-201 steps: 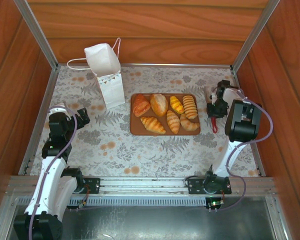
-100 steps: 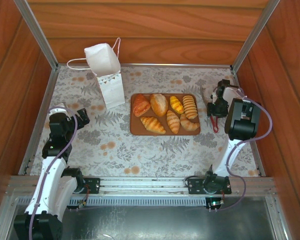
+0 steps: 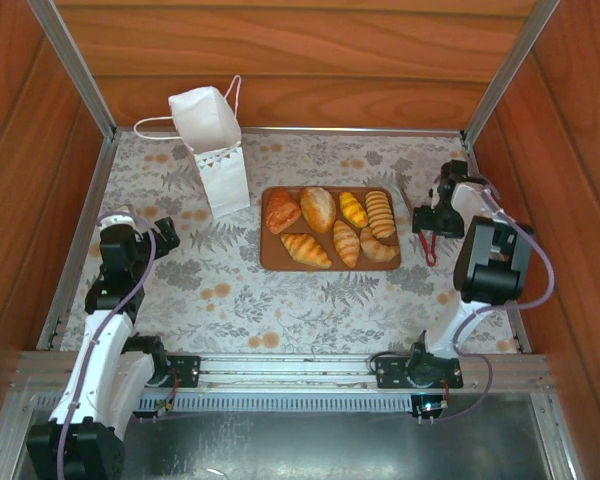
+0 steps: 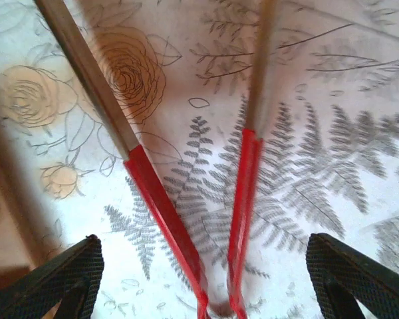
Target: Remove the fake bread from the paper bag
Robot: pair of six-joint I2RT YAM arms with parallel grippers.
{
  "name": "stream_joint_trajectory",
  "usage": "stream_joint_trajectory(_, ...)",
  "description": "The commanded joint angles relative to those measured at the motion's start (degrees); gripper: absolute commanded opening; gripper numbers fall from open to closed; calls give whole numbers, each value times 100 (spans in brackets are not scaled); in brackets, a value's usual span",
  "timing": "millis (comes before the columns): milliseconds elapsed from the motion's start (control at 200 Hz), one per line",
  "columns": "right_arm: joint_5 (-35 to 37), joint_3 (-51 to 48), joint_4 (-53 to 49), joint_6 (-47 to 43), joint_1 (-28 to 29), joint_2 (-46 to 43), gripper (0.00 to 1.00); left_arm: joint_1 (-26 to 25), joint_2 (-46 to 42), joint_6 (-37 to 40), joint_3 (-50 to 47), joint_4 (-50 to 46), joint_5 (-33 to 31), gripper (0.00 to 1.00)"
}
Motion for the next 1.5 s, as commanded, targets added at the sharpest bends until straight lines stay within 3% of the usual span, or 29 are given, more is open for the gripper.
stream_joint_trajectory(0, 177, -290, 228, 262, 42, -760, 87, 23, -99, -178, 48, -45, -270, 100)
stream_joint_trajectory(165, 361, -1160, 974, 639, 44, -2264, 90, 28, 10, -344, -262, 527, -786, 100)
stream_joint_trajectory(195, 431, -1413, 1203, 753, 40, -2585, 100, 29, 71, -300, -294, 629, -897, 100)
stream_joint_trajectory(390, 249, -3257, 2890, 990, 45, -4595, 100, 42, 843, 212, -106, 1007, -1429, 100)
stream_joint_trajectory(525, -357, -4291, 4128, 978, 42, -5179, 100, 39, 1371, 811, 14, 1448, -1453, 100)
stream_joint_trajectory(770, -885, -4540, 5078, 872, 84, -4285, 100, 40, 1888, 1822, -82, 2002, -1179, 100)
stream_joint_trajectory(949, -267, -4881, 6231, 621, 601, -3721, 100, 29, 1983, 1804, -337, 2181, -1341, 100)
stream_joint_trajectory(1274, -188, -5141, 7941, 453, 992, -2912, 100, 29, 2890, 1856, -766, 4110, -864, 100)
stream_joint_trajectory(1494, 308, -5074, 9051, 267, 1159, -1911, 100, 20, 3621, 1740, -604, 4719, -1343, 100)
